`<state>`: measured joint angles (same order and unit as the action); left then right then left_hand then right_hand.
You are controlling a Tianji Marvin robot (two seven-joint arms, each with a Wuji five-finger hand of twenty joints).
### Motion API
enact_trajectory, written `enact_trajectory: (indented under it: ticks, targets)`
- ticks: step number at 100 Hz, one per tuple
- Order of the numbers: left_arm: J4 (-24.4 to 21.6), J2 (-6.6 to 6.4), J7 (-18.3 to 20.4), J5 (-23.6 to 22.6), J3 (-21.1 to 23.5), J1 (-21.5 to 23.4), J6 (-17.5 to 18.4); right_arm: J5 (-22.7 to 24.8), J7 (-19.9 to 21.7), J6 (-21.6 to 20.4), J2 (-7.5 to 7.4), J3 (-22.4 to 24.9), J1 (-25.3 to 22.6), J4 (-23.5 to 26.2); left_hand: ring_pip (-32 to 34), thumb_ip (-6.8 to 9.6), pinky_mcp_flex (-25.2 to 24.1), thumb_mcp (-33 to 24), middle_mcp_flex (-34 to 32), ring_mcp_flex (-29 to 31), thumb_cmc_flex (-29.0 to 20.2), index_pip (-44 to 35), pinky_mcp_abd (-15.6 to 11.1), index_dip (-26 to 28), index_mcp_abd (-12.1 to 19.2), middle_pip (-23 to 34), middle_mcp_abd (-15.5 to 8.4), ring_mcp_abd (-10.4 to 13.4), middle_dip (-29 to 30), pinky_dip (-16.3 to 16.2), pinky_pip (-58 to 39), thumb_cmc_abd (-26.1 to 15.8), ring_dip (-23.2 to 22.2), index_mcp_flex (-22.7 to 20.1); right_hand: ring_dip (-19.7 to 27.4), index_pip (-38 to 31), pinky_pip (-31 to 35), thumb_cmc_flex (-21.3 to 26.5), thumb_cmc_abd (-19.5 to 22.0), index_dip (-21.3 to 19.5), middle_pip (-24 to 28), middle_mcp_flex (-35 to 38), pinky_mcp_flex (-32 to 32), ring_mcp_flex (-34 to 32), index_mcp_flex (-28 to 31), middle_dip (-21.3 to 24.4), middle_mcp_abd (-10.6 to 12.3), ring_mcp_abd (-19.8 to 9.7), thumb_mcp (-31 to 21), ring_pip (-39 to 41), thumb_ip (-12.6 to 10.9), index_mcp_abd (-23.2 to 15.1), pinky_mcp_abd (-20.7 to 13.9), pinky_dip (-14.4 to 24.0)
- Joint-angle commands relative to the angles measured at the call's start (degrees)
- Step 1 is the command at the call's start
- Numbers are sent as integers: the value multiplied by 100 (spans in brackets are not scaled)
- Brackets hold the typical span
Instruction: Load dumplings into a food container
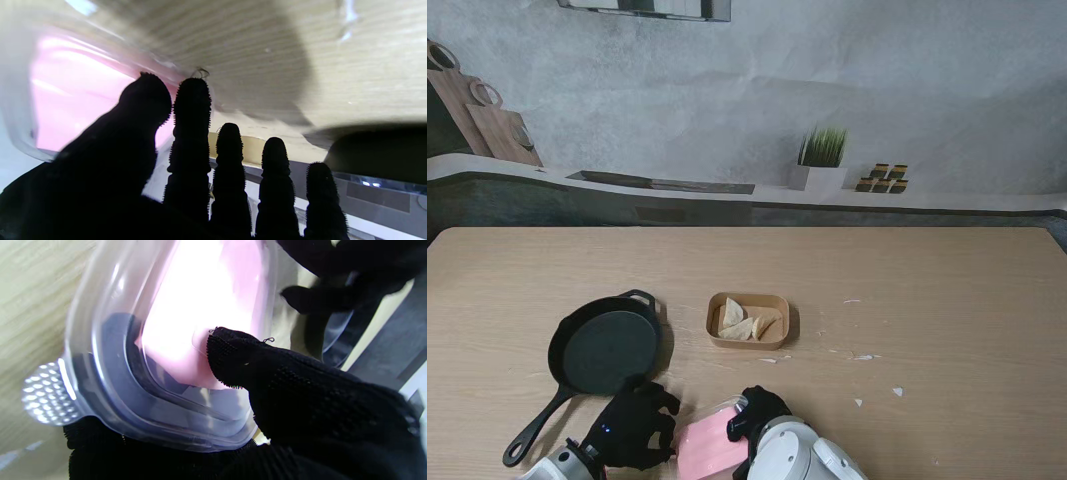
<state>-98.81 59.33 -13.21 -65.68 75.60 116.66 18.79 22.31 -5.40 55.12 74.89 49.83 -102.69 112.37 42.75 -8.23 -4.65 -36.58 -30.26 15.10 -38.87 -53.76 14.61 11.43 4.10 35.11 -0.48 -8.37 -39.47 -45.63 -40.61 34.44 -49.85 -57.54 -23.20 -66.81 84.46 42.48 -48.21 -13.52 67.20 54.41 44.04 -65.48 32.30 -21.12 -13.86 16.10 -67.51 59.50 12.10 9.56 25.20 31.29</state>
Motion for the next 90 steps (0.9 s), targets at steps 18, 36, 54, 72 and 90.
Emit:
enact_trajectory:
  ticks: [18,36,54,72,90]
  targets:
    - [-115,133,-176,212,313,26,-29,-387,-758,-206,-228,91,23,29,-469,285,-56,504,492,-82,433,1814,178,845,-320,-603,342,-26,640,296,-286,-1192,475,1349,-334,-59,745,364,-198,-283,-333,1082,695,-797,1663,64,-469,847,-560,819,257,-819,556,100]
    - [-649,277,-103,751,702,177,-182,-547,-942,-682,-237,444,-43,276,-1026,497,-58,976,724,-252,532,2505,247,935,-616,-903,531,-128,1015,590,40,-1777,897,2383,-391,-25,886,401,-179,-564,-252,985,612,-798,1632,-140,-536,881,-704,956,290,-861,505,225]
    - [-903,374,-121,1259,711,135,-392,-954,-1022,-1020,-218,790,80,466,-1627,562,-49,1612,821,-288,346,2817,278,808,-640,-1241,594,-159,1369,745,91,-2052,1370,2863,-397,-49,964,390,-86,-768,-194,863,510,-799,1499,-288,-489,872,-739,983,319,-913,451,325]
    - [-867,416,-83,1543,575,-39,-723,-1447,-1257,-1010,-31,926,598,215,-1932,600,-55,1797,965,-435,274,2970,303,738,-760,-1406,682,-177,1620,1006,307,-2135,1627,3143,-409,-134,1080,415,50,-901,-113,722,450,-804,1307,-412,-470,857,-692,1056,323,-939,378,441]
    - [-691,437,-8,1808,454,-222,-884,-2130,-1732,-1054,276,954,1202,-322,-1977,614,-61,1852,1014,-492,227,2991,336,719,-825,-1395,725,-199,1652,1085,393,-2166,1648,3146,-468,-268,1205,487,265,-975,-3,516,303,-641,1068,-515,-478,852,-529,1243,301,-1007,268,618]
